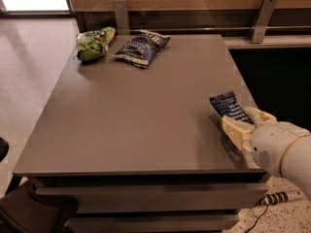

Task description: Move rxbar blueberry near blue chip bag

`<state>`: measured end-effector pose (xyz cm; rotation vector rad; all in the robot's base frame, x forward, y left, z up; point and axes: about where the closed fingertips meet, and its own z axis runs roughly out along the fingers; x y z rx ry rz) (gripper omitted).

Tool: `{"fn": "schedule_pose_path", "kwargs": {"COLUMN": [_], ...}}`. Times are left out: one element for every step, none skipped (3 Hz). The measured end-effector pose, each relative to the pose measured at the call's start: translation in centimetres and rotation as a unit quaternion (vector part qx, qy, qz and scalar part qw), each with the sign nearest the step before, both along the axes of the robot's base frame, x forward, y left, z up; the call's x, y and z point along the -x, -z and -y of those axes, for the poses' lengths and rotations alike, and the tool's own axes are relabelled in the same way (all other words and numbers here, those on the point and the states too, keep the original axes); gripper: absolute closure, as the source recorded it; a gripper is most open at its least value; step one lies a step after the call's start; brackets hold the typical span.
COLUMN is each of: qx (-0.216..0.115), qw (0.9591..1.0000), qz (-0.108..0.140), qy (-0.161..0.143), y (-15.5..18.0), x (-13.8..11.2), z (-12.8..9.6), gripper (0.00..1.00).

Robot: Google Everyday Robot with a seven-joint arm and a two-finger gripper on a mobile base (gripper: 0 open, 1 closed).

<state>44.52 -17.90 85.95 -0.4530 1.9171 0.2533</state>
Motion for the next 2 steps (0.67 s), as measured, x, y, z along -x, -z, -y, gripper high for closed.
{"fn": "schedule_pose_path", "kwargs": {"qx": [0.018, 0.044], "qw": [0.9995, 0.9984], "qz": [0.022, 0.035], "qy": [0.013, -0.001], "y": [-2.9, -5.9], "x": [-1.9, -5.0], "z": [2.4, 4.3], "gripper": [1.00, 1.00]}}
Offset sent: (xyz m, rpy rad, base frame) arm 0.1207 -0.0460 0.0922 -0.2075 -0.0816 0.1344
